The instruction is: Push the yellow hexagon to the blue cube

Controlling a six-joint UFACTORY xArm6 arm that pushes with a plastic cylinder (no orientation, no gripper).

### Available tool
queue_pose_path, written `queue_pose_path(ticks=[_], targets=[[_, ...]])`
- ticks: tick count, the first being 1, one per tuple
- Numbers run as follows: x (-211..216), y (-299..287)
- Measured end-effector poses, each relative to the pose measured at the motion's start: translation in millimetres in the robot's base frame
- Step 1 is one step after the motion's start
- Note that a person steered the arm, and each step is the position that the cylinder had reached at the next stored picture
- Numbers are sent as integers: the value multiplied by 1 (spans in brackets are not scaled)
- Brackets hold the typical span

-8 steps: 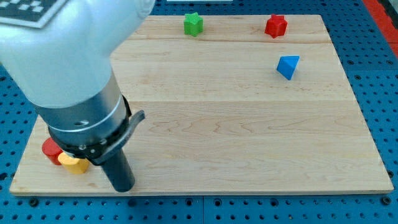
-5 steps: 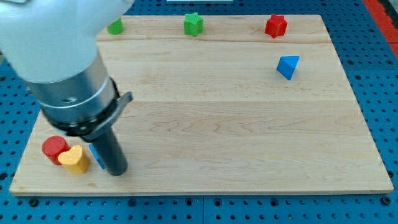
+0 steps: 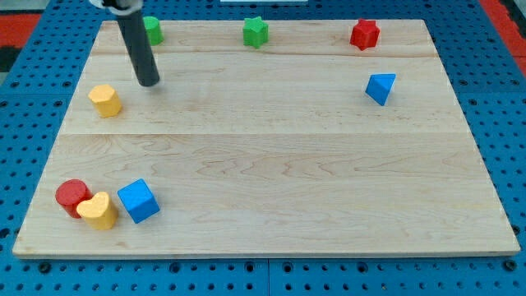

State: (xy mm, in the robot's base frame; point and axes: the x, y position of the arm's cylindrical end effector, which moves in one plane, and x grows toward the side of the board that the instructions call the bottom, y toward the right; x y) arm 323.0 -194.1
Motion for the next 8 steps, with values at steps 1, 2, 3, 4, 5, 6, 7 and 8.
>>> queue_pose_path(ticks=[1, 2, 3, 4, 5, 6, 7, 8], targets=[[8, -40], [30, -46], [40, -46], [63, -48], [85, -56], [106, -62], [127, -62], [128, -57]])
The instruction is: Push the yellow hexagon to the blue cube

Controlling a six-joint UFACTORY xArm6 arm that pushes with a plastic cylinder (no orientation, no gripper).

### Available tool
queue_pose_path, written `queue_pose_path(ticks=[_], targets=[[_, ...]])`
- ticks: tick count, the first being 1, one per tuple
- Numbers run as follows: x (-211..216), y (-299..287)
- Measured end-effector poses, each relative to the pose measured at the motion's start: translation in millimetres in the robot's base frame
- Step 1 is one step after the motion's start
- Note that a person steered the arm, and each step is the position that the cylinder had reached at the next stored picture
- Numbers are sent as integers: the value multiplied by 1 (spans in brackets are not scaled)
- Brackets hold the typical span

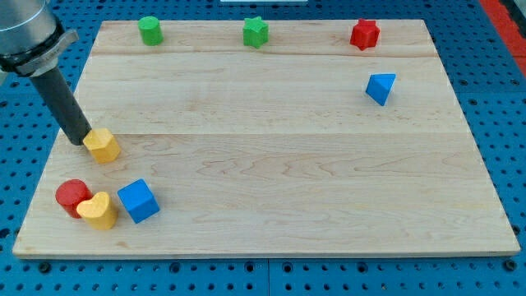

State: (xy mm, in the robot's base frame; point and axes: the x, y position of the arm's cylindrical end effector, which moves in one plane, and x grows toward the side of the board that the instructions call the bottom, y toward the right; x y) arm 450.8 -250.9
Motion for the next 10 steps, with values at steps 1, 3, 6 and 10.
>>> queue_pose_path(ticks=[1, 3, 6, 10], targets=[[-14, 5], [-1, 19], [20, 39], [42, 63]])
